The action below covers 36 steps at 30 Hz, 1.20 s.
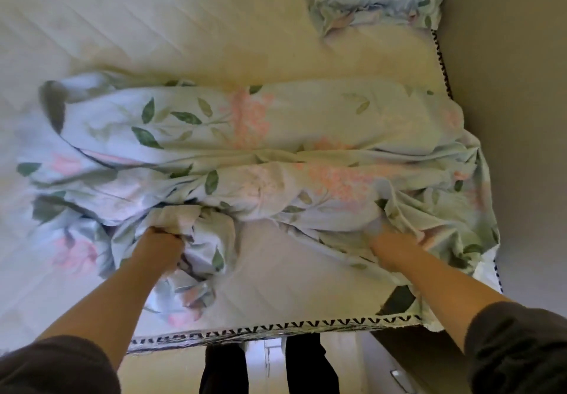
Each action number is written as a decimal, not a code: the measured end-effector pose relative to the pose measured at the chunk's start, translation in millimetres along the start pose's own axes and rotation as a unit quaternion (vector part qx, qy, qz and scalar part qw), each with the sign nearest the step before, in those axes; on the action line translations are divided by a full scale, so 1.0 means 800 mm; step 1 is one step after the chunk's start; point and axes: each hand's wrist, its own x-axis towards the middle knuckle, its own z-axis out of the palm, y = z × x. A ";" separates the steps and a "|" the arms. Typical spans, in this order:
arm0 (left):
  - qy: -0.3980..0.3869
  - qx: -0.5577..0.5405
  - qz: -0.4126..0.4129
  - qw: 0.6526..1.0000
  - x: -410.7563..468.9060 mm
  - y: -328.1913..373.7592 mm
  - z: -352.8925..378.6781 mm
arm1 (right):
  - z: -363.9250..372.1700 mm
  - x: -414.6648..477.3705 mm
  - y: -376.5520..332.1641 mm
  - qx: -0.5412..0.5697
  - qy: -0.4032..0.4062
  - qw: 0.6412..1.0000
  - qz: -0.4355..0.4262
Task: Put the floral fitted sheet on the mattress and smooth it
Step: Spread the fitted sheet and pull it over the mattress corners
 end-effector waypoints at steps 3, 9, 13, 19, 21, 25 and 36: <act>0.232 -0.174 -0.001 0.957 -0.017 -0.016 0.012 | -0.058 0.004 -0.088 0.054 0.143 0.982 -0.108; 0.209 -0.587 -0.299 0.723 0.015 -0.153 0.073 | -0.162 0.004 -0.317 0.026 0.354 0.873 -0.334; 0.092 -0.702 -0.396 0.585 0.080 -0.259 0.107 | -0.227 0.035 -0.475 -0.060 0.393 0.856 -0.329; 0.101 -0.868 -0.087 0.479 0.146 -0.298 0.104 | -0.251 0.104 -0.569 0.034 0.270 0.951 -0.149; 0.101 -0.848 -0.047 0.518 0.148 -0.300 0.074 | -0.264 0.106 -0.561 0.172 0.255 0.947 -0.094; 0.262 -0.768 0.030 0.584 0.128 -0.370 -0.073 | -0.335 0.067 -0.505 0.429 0.366 0.823 -0.068; 0.442 -0.336 -0.027 0.831 0.073 -0.416 -0.260 | -0.394 0.007 -0.423 0.401 0.421 0.811 -0.060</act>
